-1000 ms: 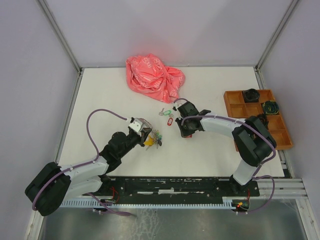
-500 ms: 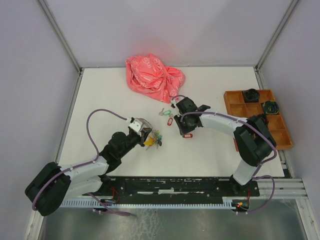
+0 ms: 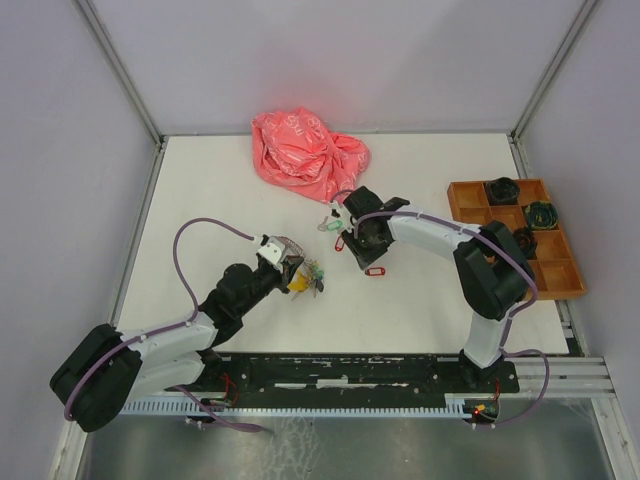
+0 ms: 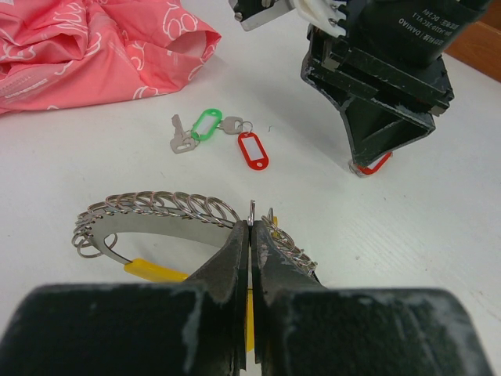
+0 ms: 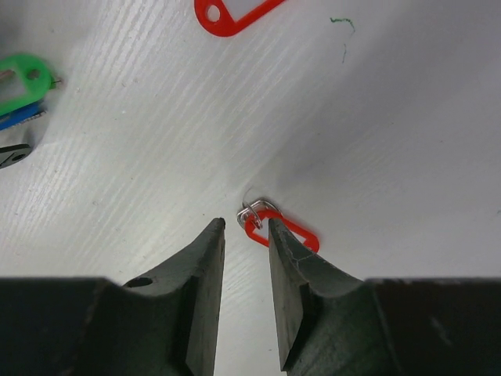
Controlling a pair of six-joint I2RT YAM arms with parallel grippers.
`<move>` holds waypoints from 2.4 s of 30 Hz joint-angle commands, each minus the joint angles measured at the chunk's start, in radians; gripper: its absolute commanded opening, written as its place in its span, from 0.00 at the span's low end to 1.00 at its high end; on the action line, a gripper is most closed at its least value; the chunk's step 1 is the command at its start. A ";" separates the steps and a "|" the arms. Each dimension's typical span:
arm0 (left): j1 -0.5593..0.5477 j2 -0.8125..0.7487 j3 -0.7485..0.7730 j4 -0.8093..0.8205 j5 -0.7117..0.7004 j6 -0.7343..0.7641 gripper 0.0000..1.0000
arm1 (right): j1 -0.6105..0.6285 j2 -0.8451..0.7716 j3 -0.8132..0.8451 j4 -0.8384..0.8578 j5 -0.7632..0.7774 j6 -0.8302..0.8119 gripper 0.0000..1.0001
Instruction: Put the keys on the keyring
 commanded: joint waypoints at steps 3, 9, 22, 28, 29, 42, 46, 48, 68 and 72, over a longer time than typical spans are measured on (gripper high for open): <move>0.001 -0.008 0.030 0.060 0.010 0.007 0.03 | -0.005 0.059 0.076 -0.048 -0.028 -0.054 0.36; 0.000 -0.006 0.031 0.060 0.012 0.005 0.03 | -0.005 0.079 0.092 -0.068 -0.014 -0.063 0.34; 0.000 -0.008 0.031 0.058 0.010 0.007 0.03 | -0.005 0.089 0.105 -0.097 -0.027 -0.075 0.21; 0.000 -0.007 0.031 0.058 0.010 0.007 0.03 | -0.005 0.106 0.113 -0.102 -0.026 -0.078 0.16; 0.001 -0.008 0.031 0.057 0.010 0.007 0.03 | -0.005 0.107 0.113 -0.101 -0.027 -0.079 0.16; 0.000 -0.010 0.030 0.056 0.011 0.013 0.03 | -0.004 0.088 0.106 -0.106 -0.006 -0.092 0.00; 0.000 -0.015 0.026 0.067 0.030 0.023 0.03 | -0.005 0.029 0.087 -0.107 -0.005 -0.107 0.01; 0.001 -0.018 0.018 0.081 0.044 0.027 0.03 | -0.004 -0.003 0.081 -0.114 -0.007 -0.112 0.01; 0.000 0.005 0.033 0.215 0.333 0.102 0.03 | 0.003 -0.513 -0.048 0.004 -0.156 -0.253 0.01; 0.000 0.029 0.064 0.225 0.396 0.128 0.03 | 0.003 -0.594 -0.055 0.027 -0.222 -0.337 0.01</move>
